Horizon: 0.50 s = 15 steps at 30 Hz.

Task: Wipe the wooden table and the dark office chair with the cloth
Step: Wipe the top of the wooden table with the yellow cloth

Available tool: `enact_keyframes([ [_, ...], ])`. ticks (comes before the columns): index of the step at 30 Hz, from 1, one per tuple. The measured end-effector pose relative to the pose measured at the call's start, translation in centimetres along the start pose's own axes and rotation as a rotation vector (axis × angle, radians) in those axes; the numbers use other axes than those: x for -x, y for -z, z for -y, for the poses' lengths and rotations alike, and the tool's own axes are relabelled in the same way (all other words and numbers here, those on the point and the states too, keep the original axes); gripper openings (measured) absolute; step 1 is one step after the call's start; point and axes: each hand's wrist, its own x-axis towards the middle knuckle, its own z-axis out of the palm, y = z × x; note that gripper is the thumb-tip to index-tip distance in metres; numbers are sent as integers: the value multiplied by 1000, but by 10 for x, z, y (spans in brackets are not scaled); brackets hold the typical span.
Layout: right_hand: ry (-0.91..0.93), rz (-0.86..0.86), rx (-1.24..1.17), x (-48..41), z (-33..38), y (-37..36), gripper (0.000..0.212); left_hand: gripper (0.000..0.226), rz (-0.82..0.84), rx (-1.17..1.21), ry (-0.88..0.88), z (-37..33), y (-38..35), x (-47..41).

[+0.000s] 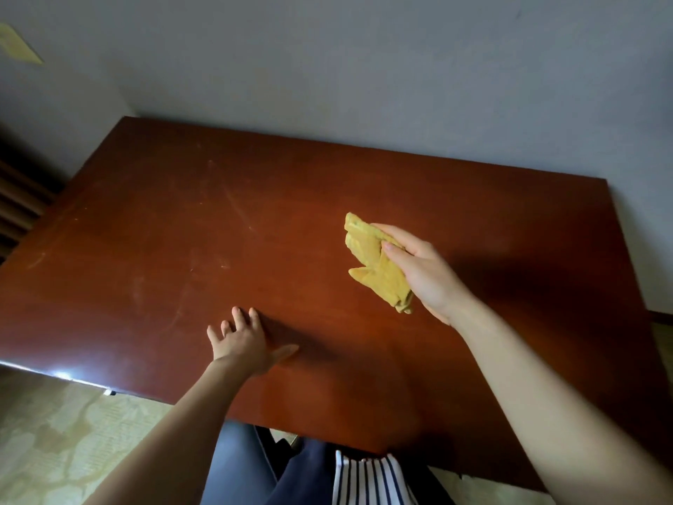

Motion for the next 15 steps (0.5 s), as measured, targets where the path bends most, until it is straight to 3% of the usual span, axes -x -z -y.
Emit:
enact_keyframes([
  [15, -36, 21, -12, -16, 7, 42, 34, 106, 11, 59, 167, -29, 18, -1],
])
